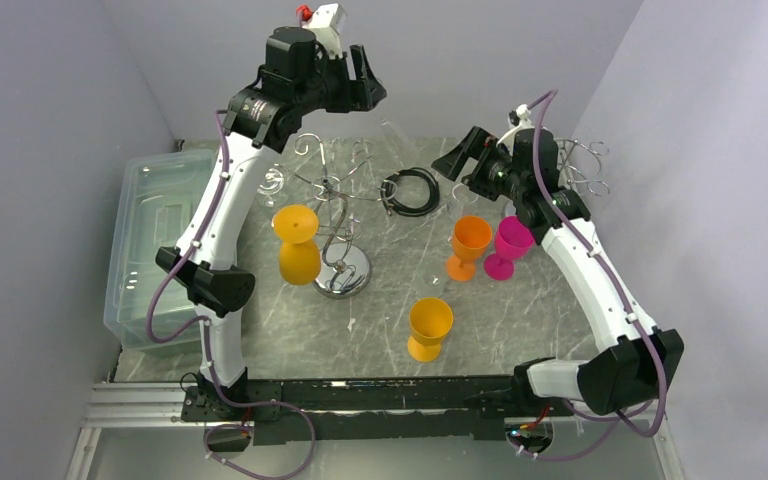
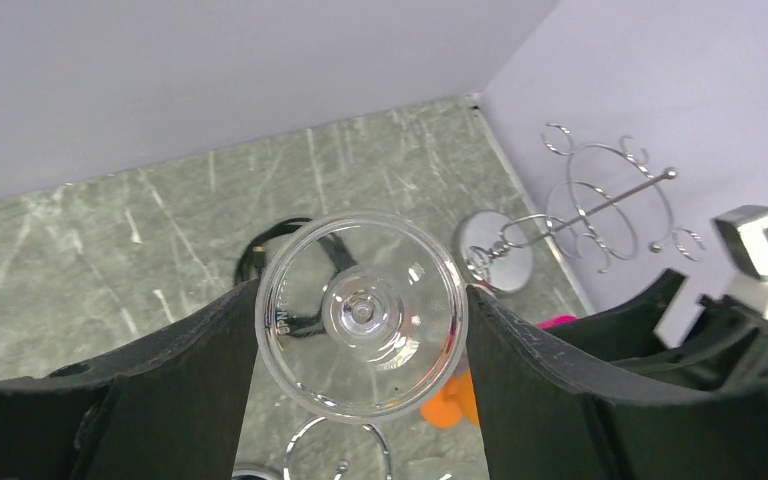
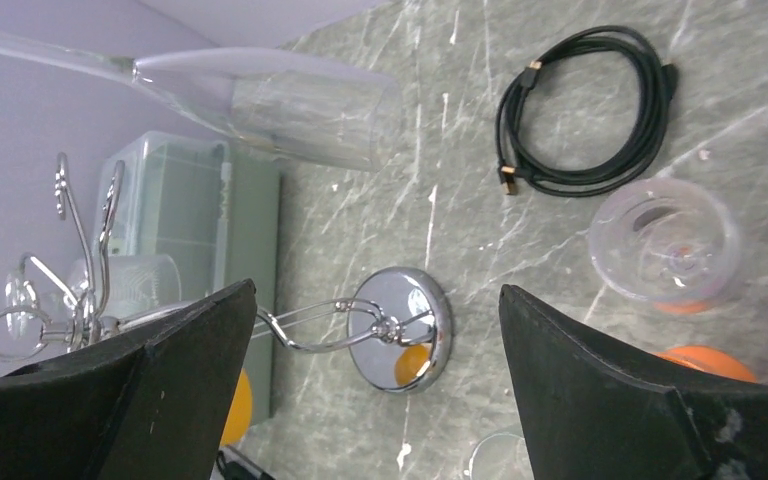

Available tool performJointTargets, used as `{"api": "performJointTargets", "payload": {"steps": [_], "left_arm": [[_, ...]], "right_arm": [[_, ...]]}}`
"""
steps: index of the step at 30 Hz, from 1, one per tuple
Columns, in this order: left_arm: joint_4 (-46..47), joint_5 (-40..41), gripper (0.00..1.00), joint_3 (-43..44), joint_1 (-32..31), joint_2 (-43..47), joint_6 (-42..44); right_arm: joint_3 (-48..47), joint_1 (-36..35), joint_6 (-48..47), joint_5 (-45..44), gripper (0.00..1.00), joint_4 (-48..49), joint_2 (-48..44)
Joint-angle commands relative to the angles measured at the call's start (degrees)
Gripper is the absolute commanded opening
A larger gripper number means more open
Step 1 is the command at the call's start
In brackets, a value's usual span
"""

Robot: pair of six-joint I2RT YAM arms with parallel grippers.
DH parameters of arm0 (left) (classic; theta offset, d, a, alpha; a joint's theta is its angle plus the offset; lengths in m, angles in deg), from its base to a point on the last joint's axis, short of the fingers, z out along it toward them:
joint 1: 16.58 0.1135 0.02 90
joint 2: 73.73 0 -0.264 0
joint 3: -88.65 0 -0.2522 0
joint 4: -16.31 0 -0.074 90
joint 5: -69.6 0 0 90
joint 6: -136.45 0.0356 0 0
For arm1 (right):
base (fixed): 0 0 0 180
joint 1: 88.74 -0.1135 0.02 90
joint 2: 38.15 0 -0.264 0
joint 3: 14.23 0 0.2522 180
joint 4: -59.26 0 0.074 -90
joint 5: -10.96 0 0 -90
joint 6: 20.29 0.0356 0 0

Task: Take the wine glass off the wine glass rack
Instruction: Place the wine glass at the center of the board.

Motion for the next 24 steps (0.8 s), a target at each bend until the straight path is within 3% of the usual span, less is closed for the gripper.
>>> {"api": "performJointTargets", "payload": {"steps": [1, 24], "left_arm": [[4.9, -5.5, 0.40, 1.8, 0.0, 1.8, -4.8], [9.6, -18.9, 0.39, -2.3, 4.7, 3.6, -16.3]], "right_arm": [[5.0, -0.1, 4.9, 3.7, 0.94, 12.2, -4.6], [23.0, 3.4, 17.2, 10.4, 0.98, 41.8, -8.5]]}}
